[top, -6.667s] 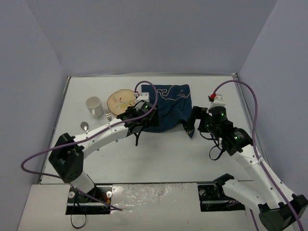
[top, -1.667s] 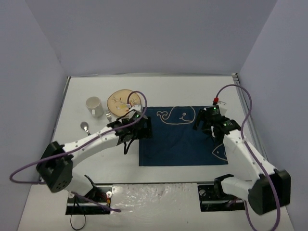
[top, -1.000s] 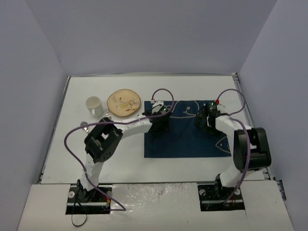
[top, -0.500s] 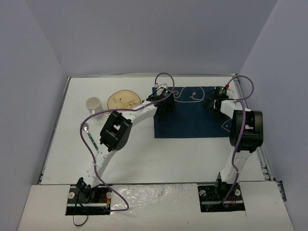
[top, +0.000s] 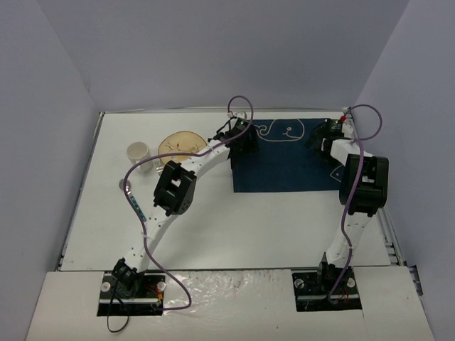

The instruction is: Set the dinner table for one person

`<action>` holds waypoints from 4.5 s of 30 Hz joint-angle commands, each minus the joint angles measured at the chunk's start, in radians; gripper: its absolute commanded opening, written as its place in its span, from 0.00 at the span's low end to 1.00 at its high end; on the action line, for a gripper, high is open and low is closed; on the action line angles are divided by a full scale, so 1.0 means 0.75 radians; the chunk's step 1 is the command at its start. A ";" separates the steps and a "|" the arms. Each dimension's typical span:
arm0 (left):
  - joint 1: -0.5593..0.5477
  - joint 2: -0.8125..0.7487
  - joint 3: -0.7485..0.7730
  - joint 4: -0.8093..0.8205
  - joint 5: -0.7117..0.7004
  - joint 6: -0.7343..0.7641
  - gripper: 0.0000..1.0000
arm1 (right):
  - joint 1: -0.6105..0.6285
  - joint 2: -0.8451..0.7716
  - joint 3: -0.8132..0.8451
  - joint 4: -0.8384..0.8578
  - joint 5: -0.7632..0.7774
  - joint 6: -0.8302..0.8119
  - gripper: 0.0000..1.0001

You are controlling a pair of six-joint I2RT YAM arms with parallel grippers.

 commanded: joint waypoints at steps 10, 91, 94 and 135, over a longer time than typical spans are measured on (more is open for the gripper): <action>0.061 -0.110 -0.101 0.073 0.024 0.105 0.77 | 0.008 -0.161 -0.033 -0.157 0.105 -0.160 1.00; 0.139 -1.880 -1.746 -0.103 -0.334 -0.239 0.97 | 0.335 -0.690 0.089 -0.134 -0.171 -0.377 1.00; 0.164 -1.845 -1.794 0.048 -0.327 -0.346 0.97 | 0.336 -0.868 -0.043 -0.038 -0.249 -0.287 1.00; 0.202 -0.962 -1.901 1.040 -0.821 -1.183 0.47 | 0.643 -1.437 -0.583 0.180 -0.586 -0.172 1.00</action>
